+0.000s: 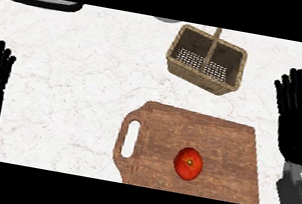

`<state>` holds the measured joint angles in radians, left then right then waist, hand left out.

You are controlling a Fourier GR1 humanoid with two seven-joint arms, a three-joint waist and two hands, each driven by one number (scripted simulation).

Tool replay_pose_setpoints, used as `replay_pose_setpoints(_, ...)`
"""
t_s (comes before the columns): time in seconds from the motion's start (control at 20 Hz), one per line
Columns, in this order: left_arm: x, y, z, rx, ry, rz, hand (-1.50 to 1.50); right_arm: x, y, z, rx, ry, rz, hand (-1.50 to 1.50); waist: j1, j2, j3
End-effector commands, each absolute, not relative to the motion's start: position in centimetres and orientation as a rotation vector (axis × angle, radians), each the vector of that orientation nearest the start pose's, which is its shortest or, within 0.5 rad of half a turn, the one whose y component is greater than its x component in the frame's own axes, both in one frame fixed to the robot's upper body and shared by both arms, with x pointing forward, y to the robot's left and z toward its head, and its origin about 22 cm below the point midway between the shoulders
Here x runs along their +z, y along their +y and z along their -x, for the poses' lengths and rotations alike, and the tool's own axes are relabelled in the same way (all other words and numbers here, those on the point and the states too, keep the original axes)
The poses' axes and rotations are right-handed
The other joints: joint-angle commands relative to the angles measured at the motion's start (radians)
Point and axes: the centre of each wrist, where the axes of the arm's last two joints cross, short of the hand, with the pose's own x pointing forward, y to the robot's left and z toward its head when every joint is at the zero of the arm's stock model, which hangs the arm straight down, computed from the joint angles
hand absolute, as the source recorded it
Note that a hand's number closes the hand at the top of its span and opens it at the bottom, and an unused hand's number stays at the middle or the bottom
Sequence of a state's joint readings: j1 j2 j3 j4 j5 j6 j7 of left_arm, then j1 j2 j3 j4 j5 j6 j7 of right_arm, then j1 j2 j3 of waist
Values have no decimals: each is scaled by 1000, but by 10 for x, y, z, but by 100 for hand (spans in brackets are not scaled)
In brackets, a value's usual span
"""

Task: Pick the tomato from the cutting board and place it in the basket

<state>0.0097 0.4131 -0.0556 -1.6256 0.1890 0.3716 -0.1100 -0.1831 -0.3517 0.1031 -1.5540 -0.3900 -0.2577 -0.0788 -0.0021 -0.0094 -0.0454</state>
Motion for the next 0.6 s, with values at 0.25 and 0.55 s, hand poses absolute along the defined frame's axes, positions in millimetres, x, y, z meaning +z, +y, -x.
replay_pose_setpoints(0.25, 50, 303, -265, -29, -1589, -352, 0, 104, -289, -314, 529, -1752, 32, 150, 16, 21, 46)
replay_pose_setpoints(0.55, 46, 294, -276, -2, -1516, -301, 0, 56, -160, -268, 440, -2028, -30, -150, -5, 8, 45)
